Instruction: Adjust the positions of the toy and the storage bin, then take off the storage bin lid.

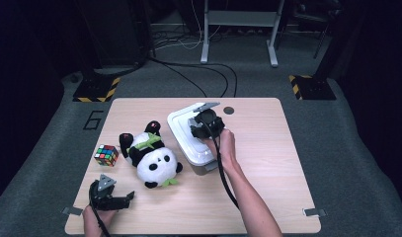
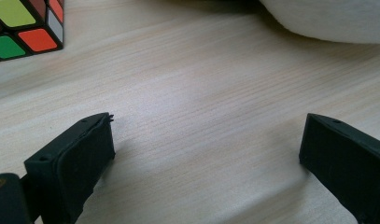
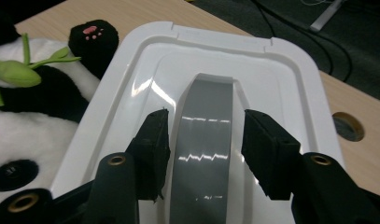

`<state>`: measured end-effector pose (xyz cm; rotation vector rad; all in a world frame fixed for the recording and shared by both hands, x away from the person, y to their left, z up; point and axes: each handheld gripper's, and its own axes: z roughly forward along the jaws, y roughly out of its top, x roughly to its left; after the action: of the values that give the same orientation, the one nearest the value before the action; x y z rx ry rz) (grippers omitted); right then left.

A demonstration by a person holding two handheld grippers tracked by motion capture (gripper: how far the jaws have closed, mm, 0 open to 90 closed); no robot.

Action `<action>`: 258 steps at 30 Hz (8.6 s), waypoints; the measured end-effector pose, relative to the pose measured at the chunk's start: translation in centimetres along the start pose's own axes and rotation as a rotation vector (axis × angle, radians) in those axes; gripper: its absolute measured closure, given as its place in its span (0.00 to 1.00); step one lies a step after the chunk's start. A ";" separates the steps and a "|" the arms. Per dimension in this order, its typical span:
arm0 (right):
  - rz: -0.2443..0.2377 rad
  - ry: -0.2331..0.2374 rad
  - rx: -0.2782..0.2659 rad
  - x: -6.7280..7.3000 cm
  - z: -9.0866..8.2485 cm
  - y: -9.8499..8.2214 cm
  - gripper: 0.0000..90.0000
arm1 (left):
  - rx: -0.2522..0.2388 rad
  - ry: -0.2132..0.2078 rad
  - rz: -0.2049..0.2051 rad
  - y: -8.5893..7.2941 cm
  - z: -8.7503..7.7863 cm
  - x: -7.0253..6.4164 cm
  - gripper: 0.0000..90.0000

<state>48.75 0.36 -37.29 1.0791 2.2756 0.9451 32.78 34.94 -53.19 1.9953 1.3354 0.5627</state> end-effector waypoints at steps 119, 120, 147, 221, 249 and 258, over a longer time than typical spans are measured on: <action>0.191 -0.086 -0.171 -8.9 -10.2 -3.8 0.74 | 0.002 0.003 0.007 0.0 0.0 0.0 0.03; 0.191 -0.090 -0.167 -9.2 -10.2 -3.9 0.74 | 0.002 0.003 0.007 0.0 0.0 0.0 0.03; 0.287 -0.180 -0.145 -13.6 -11.0 -8.0 0.74 | 0.014 0.014 -0.002 0.1 -0.1 0.0 0.03; 0.452 -0.170 0.063 -15.4 0.5 -17.1 0.62 | 0.009 0.020 -0.016 0.1 -0.1 -0.1 0.03; 0.229 0.003 -0.029 -9.9 -6.8 -17.7 0.00 | 0.007 0.020 -0.018 0.1 -0.1 -0.1 0.04; 0.056 0.045 -0.053 -5.5 -6.0 -19.1 0.00 | 0.002 0.022 -0.019 0.0 0.0 -0.1 0.04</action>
<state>38.76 -15.14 -46.90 1.1144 2.2534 1.0564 32.73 34.83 -53.14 1.9807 1.3676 0.5765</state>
